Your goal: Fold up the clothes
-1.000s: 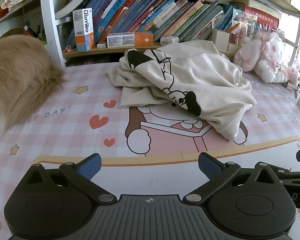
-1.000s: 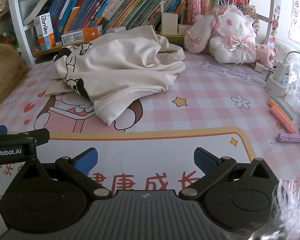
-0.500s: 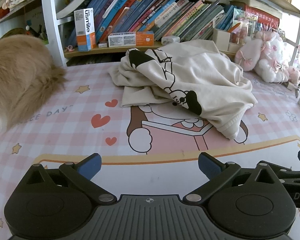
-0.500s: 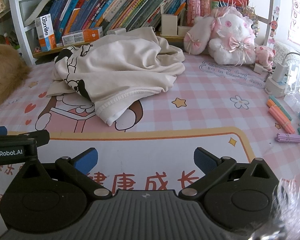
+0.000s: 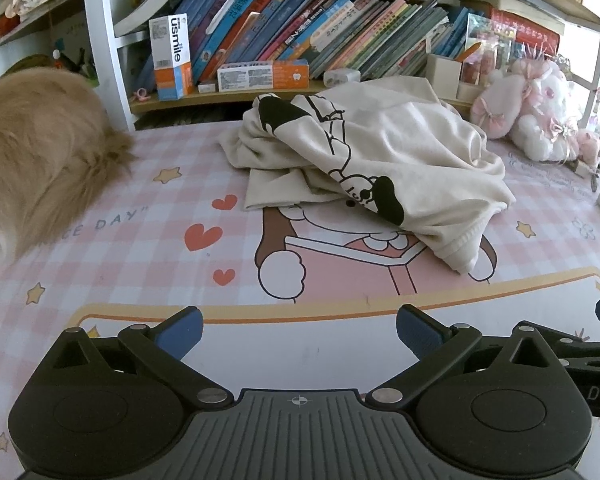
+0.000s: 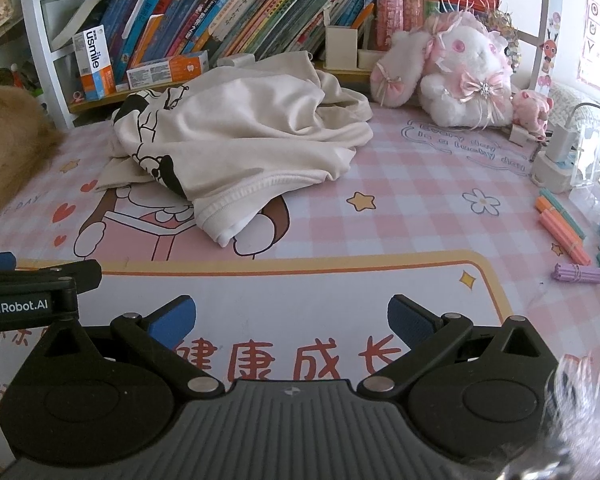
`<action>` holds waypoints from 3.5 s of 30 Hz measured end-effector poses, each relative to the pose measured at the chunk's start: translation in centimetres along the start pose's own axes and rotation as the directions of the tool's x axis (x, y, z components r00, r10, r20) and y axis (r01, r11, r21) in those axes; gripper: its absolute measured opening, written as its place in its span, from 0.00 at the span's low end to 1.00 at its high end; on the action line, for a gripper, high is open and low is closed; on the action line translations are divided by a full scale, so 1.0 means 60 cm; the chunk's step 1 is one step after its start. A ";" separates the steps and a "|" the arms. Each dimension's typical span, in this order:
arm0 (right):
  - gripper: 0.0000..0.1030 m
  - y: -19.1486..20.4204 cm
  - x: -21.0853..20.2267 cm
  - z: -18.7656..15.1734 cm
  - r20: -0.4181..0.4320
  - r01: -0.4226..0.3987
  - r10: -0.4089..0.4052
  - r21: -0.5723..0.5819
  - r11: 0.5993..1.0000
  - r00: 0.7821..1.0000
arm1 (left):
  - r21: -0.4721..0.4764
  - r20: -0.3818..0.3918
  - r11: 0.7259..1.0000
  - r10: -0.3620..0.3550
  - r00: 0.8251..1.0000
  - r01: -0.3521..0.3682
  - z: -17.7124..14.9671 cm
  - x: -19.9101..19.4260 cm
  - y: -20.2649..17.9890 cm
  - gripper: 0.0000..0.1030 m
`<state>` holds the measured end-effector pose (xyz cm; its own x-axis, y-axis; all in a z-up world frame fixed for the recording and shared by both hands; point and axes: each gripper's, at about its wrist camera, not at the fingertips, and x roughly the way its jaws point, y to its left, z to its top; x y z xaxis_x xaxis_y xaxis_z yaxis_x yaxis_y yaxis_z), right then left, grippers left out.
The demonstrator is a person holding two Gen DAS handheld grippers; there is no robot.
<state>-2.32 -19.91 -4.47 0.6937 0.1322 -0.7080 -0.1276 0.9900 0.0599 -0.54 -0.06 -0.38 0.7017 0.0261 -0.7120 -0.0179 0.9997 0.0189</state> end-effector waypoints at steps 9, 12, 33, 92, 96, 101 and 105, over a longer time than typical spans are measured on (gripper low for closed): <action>1.00 0.000 -0.001 -0.001 0.001 0.002 -0.002 0.003 1.000 1.000 | 0.002 -0.003 1.000 0.004 1.000 -0.004 -0.001 0.000 0.001 1.00; 1.00 0.000 -0.001 -0.002 0.002 0.003 -0.003 0.003 1.000 1.000 | 0.000 -0.004 1.000 0.006 1.000 -0.006 0.000 0.000 0.001 1.00; 1.00 0.016 0.004 0.003 -0.013 0.011 -0.011 0.006 1.000 1.000 | 0.006 -0.004 1.000 -0.012 1.000 0.012 0.000 0.002 0.019 1.00; 0.88 -0.144 -0.022 0.002 0.012 -0.118 0.118 -0.028 0.993 0.993 | 0.217 0.044 0.968 0.121 0.992 -0.127 -0.011 0.058 -0.154 1.00; 0.88 -0.174 -0.026 -0.003 0.010 -0.108 0.109 -0.041 0.993 0.994 | 0.247 0.048 0.957 0.146 0.988 -0.153 0.000 0.084 -0.180 1.00; 0.88 -0.202 -0.032 -0.002 0.018 -0.086 0.086 -0.028 0.996 0.996 | 0.302 0.068 0.938 0.158 0.985 -0.171 0.014 0.113 -0.208 1.00; 0.88 -0.213 -0.037 0.000 0.026 -0.068 0.068 -0.020 0.998 0.997 | 0.344 0.080 0.921 0.165 0.983 -0.183 0.028 0.137 -0.218 0.99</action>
<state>-2.20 -32.85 -3.66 0.7014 0.2005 -0.6839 -0.1885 0.9776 0.0933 6.66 -12.95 -5.26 0.7439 0.1910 -0.6404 0.0997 0.9159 0.3889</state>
